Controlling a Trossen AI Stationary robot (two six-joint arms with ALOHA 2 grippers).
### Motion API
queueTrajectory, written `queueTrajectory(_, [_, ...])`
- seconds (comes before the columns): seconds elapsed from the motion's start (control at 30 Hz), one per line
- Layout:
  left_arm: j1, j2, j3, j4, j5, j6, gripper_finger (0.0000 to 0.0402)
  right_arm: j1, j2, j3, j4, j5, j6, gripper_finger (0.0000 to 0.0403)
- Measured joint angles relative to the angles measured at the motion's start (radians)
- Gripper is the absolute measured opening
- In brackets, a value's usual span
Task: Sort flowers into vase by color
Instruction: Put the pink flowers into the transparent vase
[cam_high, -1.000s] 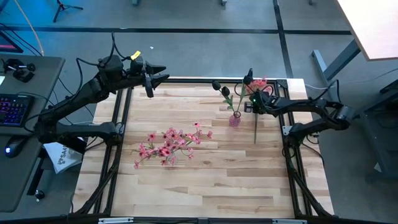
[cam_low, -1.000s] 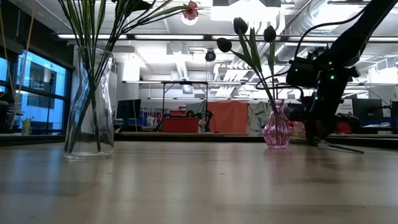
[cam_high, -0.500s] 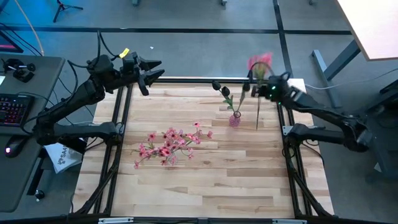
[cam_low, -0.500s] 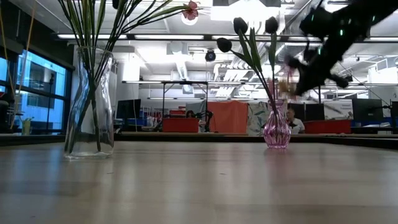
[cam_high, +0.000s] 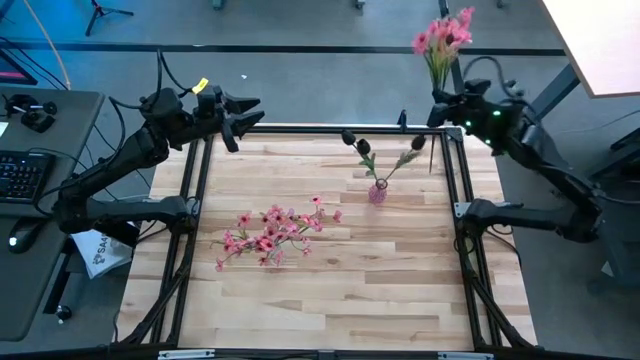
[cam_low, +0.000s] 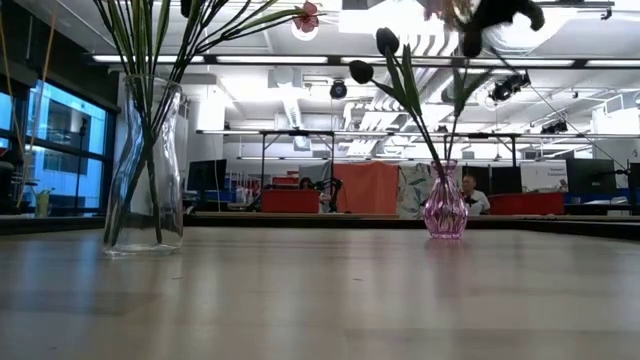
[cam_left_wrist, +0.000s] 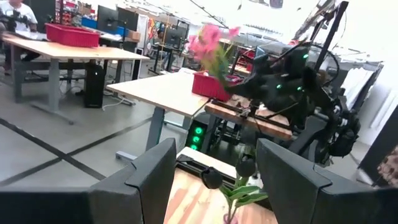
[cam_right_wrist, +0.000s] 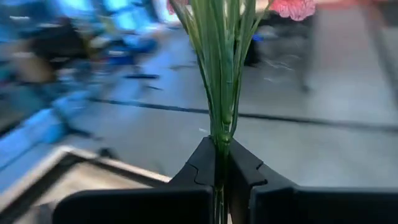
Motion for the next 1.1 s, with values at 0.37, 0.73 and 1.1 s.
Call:
queueTrajectory(0.37, [-0.033, 0.0, 0.0, 0.023, 0.025, -0.068, 0.0211, 0.372, 0.003, -0.019, 0.239, -0.168, -0.019, 0.0001])
queueTrajectory(0.73, [-0.145, 0.0, 0.0, 0.05, 0.026, -0.182, 0.0211, 0.77, 0.095, -0.307, 0.851, -0.266, -0.005, 0.0001])
queueTrajectory(1.1, [-0.256, -0.013, 0.0, 0.025, 0.032, -0.11, 0.0211, 0.992, 0.391, -0.246, 1.19, -0.275, -0.014, 0.0001])
